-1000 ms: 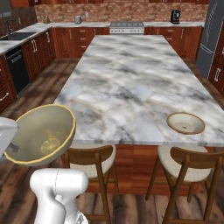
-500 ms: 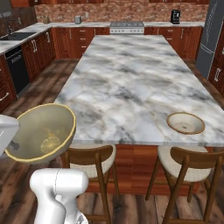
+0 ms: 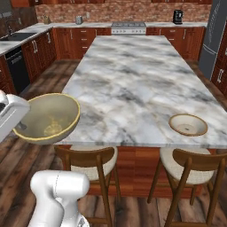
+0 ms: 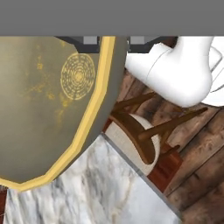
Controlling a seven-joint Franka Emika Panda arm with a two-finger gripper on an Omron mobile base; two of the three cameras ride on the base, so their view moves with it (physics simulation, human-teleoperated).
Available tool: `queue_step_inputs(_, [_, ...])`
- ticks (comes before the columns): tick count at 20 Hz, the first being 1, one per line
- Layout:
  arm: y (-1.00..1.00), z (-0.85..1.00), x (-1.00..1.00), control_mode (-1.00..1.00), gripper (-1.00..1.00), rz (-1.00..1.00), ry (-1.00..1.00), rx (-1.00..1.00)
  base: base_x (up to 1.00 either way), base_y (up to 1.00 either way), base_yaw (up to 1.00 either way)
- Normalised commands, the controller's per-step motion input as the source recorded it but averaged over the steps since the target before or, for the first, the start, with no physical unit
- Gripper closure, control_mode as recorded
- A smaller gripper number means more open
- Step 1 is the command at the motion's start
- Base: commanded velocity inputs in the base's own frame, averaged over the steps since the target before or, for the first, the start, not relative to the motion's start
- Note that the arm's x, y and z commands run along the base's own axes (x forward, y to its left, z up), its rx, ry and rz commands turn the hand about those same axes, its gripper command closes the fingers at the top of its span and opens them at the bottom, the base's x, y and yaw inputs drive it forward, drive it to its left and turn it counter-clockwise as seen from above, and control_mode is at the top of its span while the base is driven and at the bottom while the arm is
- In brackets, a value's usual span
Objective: Pick up the bowls from the cabinet and place each bowl in front of a stool on the dining counter.
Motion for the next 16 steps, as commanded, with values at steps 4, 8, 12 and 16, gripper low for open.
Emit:
queue_step_inputs(4, [0.08,-0.01,0.99,-1.0,1.0,-0.03,0.11,0.01,0.0,0.0,0.0])
queue_step_inputs(8, [0.18,-0.13,1.0,-1.0,1.0,-0.02,0.0,0.03,0.0,0.0,0.0])
queue_step_inputs(12, [0.07,-0.4,1.0,-1.0,1.0,0.0,0.07,-0.03,0.0,0.0,0.0])
queue_step_inputs(16, [0.0,-0.41,0.96,-1.0,1.0,0.0,0.13,0.0,0.0,0.0,0.0])
